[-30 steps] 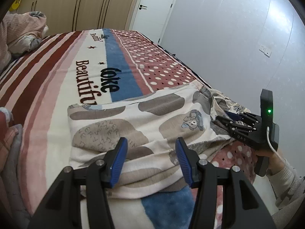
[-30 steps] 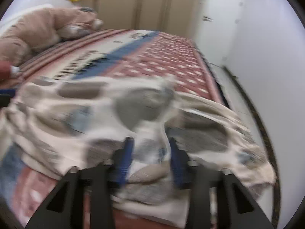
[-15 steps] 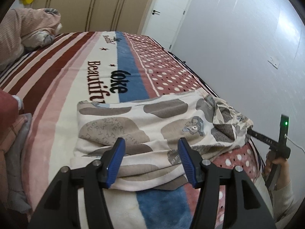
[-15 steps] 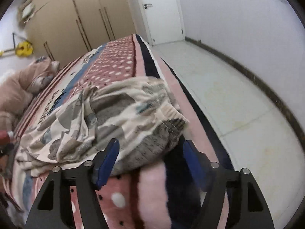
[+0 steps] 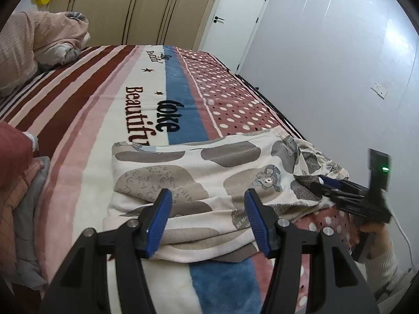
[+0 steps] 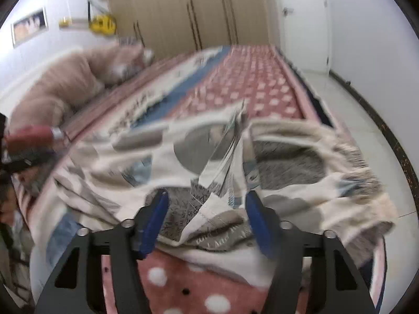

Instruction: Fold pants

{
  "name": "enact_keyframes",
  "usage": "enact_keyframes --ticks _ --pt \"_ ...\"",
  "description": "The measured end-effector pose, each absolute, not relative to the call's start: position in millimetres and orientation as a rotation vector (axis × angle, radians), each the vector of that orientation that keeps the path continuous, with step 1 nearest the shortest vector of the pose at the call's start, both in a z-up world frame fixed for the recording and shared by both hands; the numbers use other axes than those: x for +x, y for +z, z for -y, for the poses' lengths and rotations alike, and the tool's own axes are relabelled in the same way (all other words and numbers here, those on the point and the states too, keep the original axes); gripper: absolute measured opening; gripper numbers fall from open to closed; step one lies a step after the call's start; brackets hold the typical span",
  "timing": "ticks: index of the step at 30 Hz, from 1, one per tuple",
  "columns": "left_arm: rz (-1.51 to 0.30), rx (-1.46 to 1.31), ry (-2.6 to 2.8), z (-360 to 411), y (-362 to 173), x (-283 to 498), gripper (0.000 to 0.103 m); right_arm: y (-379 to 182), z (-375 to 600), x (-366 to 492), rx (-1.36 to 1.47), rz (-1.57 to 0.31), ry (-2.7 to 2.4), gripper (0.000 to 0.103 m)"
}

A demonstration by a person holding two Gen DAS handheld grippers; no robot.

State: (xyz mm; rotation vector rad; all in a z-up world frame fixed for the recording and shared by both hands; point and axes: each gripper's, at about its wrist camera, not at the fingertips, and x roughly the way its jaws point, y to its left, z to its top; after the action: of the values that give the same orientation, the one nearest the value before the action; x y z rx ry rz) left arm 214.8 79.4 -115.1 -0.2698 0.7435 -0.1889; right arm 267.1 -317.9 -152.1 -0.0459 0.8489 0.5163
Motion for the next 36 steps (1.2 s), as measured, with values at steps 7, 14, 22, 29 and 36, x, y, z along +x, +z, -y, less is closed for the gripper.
enact_keyframes --ticks 7,14,22,29,36 --pt "-0.746 -0.283 -0.196 -82.5 -118.1 217.5 0.053 -151.3 331.2 260.9 -0.093 -0.844 0.415 0.003" --pt "-0.757 -0.278 -0.206 -79.4 -117.4 216.7 0.053 -159.0 370.6 251.5 0.031 -0.876 0.326 0.003" --pt "-0.737 -0.279 -0.192 -81.0 -109.7 215.0 0.053 -144.3 432.9 230.5 0.234 -0.84 0.168 0.059" --pt "-0.715 -0.313 -0.127 -102.0 -108.8 208.9 0.055 -167.1 450.4 256.2 0.424 -0.823 0.199 0.073" --pt "-0.701 -0.349 -0.079 -131.3 -114.5 203.4 0.055 -155.5 425.5 286.0 0.34 -0.755 0.145 0.006"
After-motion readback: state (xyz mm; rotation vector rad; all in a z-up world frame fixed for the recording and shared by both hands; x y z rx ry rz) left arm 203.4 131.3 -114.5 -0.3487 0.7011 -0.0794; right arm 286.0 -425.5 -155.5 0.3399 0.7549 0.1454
